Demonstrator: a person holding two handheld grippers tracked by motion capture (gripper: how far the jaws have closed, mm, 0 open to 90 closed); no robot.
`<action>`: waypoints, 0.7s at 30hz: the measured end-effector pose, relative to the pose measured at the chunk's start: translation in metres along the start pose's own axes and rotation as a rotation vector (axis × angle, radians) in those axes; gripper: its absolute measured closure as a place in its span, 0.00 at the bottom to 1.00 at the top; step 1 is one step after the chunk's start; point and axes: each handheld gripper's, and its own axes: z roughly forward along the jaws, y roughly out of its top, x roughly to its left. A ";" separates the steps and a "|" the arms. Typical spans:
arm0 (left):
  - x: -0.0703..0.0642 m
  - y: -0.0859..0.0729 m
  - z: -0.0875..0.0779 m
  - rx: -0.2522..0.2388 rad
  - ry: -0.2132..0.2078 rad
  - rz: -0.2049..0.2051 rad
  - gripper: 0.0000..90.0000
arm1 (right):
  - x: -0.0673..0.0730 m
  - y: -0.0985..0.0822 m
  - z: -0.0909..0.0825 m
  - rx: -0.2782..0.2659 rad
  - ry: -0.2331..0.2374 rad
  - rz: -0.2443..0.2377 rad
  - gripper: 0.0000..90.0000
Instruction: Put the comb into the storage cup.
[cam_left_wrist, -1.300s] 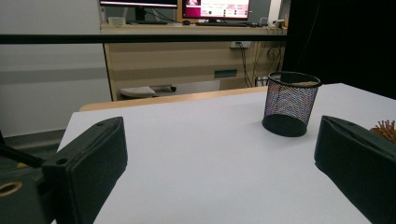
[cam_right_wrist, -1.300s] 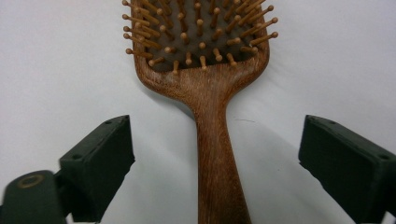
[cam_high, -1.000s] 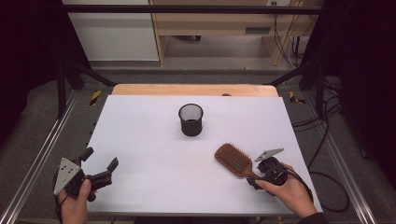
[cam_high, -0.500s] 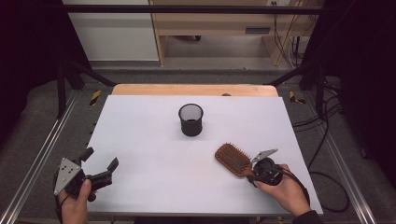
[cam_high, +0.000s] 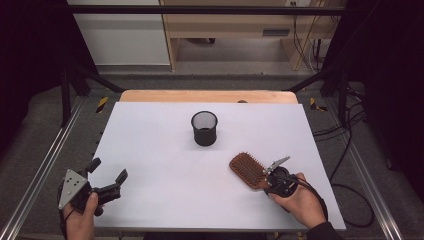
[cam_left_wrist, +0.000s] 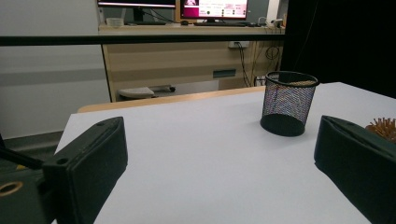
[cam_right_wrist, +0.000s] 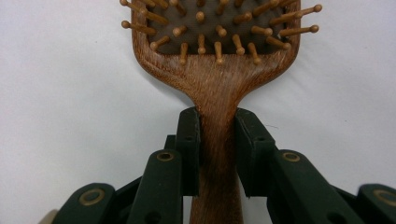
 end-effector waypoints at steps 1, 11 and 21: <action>0.000 0.000 0.000 0.000 0.000 -0.001 0.03 | 0.000 0.000 0.000 0.003 0.001 -0.002 0.81; 0.002 0.000 -0.001 -0.005 0.004 -0.003 0.03 | -0.002 -0.002 -0.002 -0.020 0.014 -0.004 0.81; 0.001 0.000 -0.001 -0.004 0.004 -0.001 0.03 | -0.002 -0.002 -0.007 -0.079 0.009 -0.016 0.81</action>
